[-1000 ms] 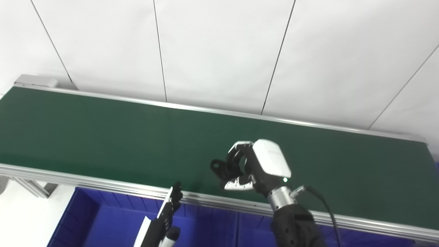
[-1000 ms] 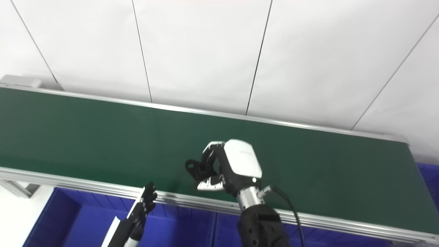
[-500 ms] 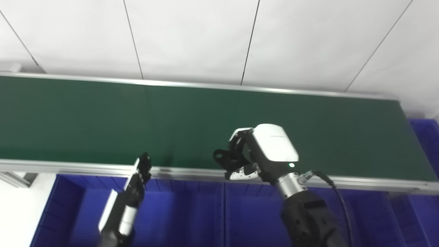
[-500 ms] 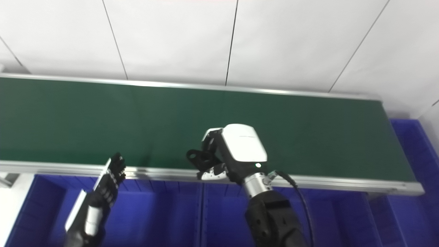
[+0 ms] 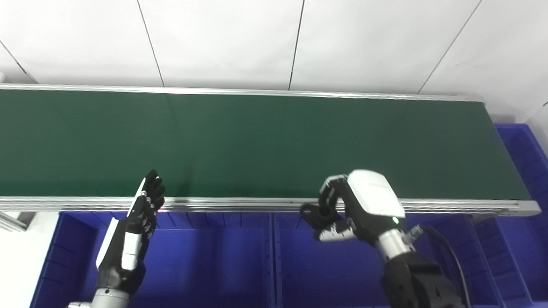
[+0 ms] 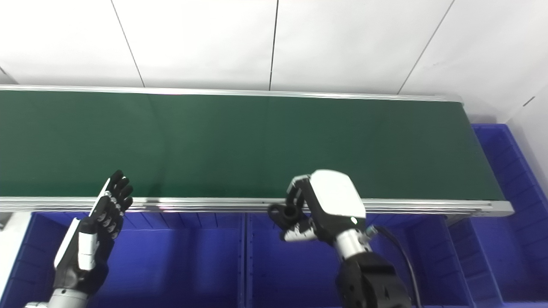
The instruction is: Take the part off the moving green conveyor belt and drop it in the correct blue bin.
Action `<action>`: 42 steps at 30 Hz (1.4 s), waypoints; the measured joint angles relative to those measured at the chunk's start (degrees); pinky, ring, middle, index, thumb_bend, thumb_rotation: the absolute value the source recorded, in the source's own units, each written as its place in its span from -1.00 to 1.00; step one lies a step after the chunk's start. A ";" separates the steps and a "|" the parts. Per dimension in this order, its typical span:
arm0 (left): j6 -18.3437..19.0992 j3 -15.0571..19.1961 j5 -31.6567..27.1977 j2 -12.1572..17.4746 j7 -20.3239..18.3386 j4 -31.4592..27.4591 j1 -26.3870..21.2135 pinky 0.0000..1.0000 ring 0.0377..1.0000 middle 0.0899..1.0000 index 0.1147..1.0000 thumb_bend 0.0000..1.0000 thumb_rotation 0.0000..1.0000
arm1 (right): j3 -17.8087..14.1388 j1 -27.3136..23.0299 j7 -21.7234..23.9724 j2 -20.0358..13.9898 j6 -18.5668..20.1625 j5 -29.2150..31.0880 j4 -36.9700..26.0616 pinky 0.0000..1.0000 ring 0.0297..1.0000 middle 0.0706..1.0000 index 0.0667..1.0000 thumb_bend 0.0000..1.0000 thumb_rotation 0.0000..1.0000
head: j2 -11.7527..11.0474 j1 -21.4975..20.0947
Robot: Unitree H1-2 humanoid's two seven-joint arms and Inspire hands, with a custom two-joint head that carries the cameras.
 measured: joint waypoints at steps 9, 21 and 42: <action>0.32 0.69 -0.01 0.30 -0.80 0.31 -0.75 0.99 0.98 1.00 1.00 0.72 0.97 | -0.07 2.84 -0.48 -0.39 -0.71 -2.84 4.23 -0.66 -0.56 -0.14 -0.10 0.06 -1.00 | 0.18 -0.35; 0.97 0.61 0.15 0.20 -0.99 0.79 -0.89 0.95 0.97 0.99 1.00 0.72 1.00 | 1.56 3.61 -1.08 -0.55 -0.85 -10.17 8.96 -0.29 -0.02 0.25 0.31 0.93 -0.26 | 0.09 0.61; 2.57 -0.11 1.33 -0.59 -0.99 -2.06 -0.71 0.92 0.90 0.95 1.00 0.62 0.96 | 2.10 4.05 -1.80 -0.92 -1.97 -8.17 6.60 0.04 0.26 0.35 0.33 1.00 -0.10 | -0.26 3.78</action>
